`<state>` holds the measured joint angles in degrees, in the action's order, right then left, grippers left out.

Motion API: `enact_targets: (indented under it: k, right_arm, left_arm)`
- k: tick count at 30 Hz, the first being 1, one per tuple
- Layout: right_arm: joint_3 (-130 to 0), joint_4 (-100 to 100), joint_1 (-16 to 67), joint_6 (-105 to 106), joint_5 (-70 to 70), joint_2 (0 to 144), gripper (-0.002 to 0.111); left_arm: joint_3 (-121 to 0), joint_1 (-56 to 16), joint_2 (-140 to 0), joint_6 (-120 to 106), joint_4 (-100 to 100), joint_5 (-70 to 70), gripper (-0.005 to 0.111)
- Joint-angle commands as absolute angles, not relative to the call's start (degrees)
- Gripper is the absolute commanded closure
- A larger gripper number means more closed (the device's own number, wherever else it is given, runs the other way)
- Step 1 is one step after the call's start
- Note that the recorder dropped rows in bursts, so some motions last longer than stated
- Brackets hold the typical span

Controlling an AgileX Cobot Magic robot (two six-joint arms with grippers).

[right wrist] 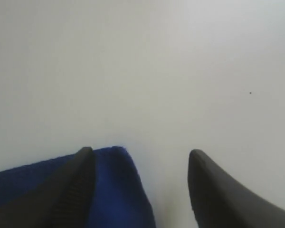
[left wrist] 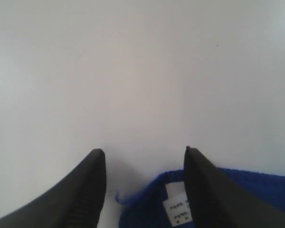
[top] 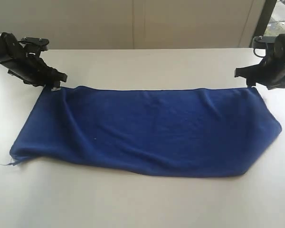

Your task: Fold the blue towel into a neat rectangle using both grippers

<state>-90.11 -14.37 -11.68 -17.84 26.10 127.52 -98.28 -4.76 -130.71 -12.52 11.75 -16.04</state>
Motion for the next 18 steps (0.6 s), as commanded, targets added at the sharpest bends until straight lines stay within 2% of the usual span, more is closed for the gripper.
enact_targets:
  k: [1,15,18]
  right_arm:
    - [-90.16,-14.08,-11.94,-18.29,26.21,128.37,0.053]
    - [-90.16,-13.65,-11.94,-18.29,25.43,129.41,0.054]
    - [-90.16,-13.65,-11.94,-18.19,25.22,129.75,0.060]
  left_arm:
    - [-97.72,-4.64,-132.30,-12.26,11.36,-21.26,0.051]
    - [-100.14,-4.64,-130.74,-12.18,11.36,-26.45,0.052]
    - [-100.04,-4.64,-130.74,-12.18,11.09,-26.54,0.056]
